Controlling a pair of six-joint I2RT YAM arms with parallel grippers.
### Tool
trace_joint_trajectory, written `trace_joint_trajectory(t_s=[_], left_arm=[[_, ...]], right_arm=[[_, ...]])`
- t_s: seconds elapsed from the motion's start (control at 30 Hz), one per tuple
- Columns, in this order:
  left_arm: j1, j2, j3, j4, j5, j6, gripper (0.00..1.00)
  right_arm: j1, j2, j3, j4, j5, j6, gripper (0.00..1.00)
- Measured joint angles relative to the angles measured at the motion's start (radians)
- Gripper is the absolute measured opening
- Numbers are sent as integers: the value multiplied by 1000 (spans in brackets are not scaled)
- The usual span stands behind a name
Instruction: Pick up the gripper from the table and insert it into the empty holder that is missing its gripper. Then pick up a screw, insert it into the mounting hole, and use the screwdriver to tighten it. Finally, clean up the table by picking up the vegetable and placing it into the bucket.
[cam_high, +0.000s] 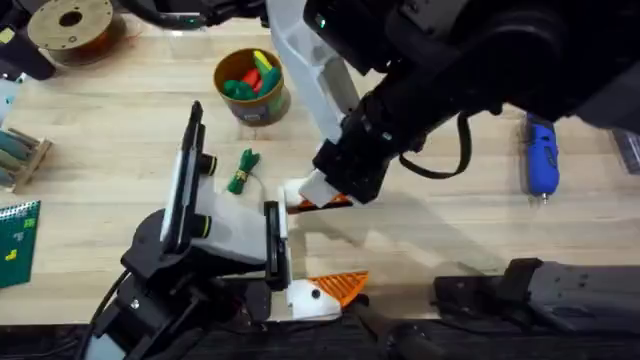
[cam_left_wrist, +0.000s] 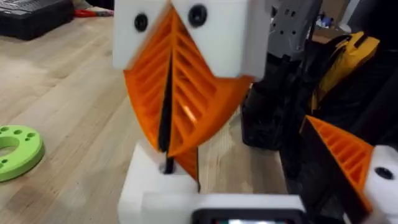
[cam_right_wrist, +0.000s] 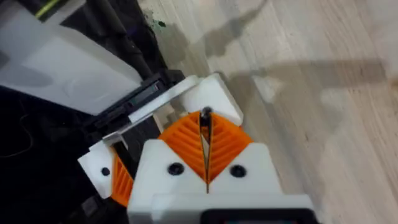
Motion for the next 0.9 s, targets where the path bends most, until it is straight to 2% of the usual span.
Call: trace_joint_trajectory(t_s=[0.63,0.67,0.87,0.9], left_arm=[[1,3,0,-2,0,-12,987],[1,3,0,-2,-2,-12,987],[2,3,0,0,-12,-20,987],[0,1,0,0,-6,-8,987]], right_arm=[[0,31,0,9,-1,0,11],[0,31,1,8,-2,4,90],[-3,24,16,1,-33,1,936],[-38,9,18,-6,-13,4,990]])
